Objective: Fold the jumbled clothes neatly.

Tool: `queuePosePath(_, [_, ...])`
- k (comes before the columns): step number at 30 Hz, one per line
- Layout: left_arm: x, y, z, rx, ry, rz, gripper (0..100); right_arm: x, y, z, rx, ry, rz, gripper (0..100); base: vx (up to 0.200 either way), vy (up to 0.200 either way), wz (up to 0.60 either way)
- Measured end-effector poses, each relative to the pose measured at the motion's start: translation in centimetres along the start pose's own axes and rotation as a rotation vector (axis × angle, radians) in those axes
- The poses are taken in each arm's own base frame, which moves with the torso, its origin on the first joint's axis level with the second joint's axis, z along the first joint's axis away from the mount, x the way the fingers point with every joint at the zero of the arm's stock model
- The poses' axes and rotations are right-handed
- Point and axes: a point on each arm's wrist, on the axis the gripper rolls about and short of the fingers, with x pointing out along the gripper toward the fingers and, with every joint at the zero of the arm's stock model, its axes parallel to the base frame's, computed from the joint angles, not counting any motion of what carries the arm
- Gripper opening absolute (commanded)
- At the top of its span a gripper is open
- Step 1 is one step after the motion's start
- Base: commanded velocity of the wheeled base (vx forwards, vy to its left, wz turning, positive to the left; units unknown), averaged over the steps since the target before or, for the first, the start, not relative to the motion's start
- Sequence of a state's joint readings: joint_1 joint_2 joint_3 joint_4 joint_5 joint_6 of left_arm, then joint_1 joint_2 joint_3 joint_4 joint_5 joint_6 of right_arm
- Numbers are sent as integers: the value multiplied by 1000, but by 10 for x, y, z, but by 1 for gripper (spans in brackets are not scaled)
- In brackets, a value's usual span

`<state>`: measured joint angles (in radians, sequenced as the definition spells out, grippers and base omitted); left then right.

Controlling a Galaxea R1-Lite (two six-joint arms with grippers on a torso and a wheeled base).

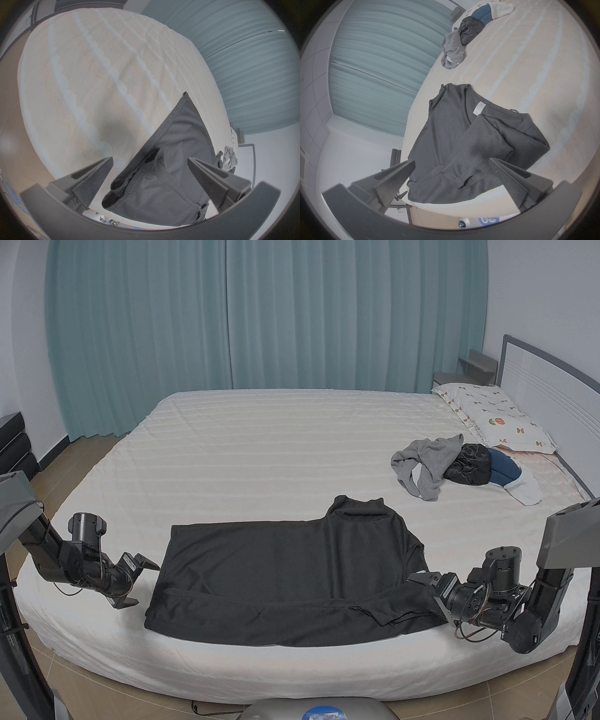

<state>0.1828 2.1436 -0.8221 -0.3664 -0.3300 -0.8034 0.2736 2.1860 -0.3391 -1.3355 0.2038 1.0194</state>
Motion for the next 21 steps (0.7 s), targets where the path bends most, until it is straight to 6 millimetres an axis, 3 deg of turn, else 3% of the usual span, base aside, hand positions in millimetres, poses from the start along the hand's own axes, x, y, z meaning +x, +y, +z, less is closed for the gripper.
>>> queuePosePath(7, [0,0,0,2,0,0,100,9,-17,0,13,6,-57,100,0,0,0])
queuePosePath(21, [0,0,0,3,-1,-1,100,8,-32,4,43,0,-114,100,0,0,0])
